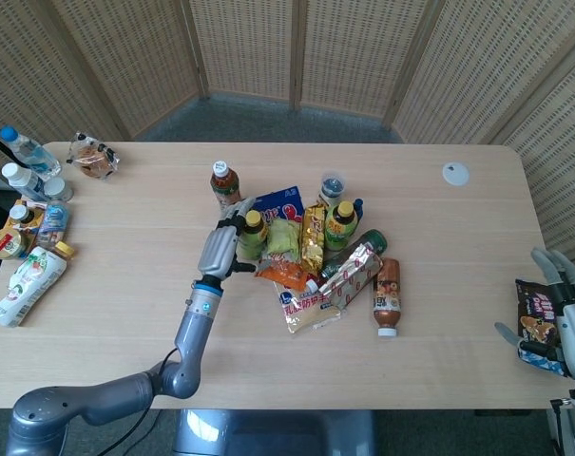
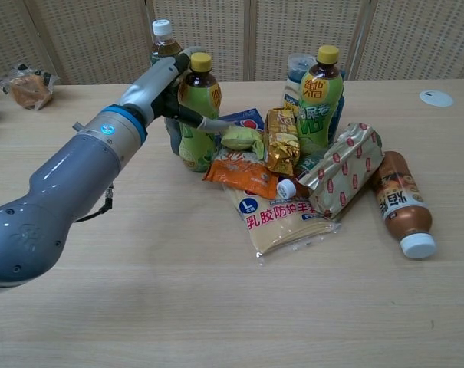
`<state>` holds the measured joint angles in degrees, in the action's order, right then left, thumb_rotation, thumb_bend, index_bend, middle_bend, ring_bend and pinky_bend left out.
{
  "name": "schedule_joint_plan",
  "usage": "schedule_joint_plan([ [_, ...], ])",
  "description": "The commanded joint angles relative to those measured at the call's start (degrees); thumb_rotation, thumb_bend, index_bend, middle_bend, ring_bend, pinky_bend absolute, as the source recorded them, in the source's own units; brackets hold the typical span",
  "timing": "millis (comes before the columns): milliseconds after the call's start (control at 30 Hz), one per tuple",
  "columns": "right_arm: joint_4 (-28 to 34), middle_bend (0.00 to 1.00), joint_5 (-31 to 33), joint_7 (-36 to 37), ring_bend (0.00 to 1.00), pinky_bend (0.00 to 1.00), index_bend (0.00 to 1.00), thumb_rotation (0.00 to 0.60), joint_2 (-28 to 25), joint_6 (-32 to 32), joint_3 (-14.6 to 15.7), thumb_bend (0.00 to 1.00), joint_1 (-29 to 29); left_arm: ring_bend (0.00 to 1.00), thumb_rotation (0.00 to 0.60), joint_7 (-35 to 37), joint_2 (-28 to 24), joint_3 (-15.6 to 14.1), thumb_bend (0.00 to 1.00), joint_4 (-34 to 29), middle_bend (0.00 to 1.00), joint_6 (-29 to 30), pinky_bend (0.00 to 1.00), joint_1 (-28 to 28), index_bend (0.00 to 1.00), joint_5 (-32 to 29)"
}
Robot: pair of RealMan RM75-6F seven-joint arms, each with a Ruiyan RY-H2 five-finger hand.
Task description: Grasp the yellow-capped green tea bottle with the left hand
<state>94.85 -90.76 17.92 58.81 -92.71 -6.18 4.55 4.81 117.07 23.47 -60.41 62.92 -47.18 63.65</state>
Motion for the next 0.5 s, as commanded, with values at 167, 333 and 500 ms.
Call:
schedule_joint_plan([
  [167, 0.2, 0.00, -0.4, 0.9, 0.00, 0.00, 0.00, 0.600, -0.4, -0.2, 0.0, 0.00, -0.1, 0.49, 0.600, -2.5, 6.5, 2.5, 0.04, 9.7, 0.55, 7.0, 0.11, -2.2, 0.56, 1.1],
  [333, 0.2, 0.00, -0.1, 1.4, 0.00, 0.00, 0.00, 0.600, -0.6, -0.1, -0.1, 0.00, -0.1, 0.77, 0.600, -2.8, 9.1, 2.6, 0.11, 15.2, 0.88, 9.4, 0.50, -2.9, 0.86, 2.3],
  [500, 0.3, 0.00, 0.0, 1.2, 0.00, 0.00, 0.00, 0.600, -0.5, -0.1, -0.1, 0.00, -0.2, 0.76, 0.600, -1.9, 9.2, 2.4, 0.11, 15.7, 0.89, 9.7, 0.69, -2.7, 0.88, 3.2],
])
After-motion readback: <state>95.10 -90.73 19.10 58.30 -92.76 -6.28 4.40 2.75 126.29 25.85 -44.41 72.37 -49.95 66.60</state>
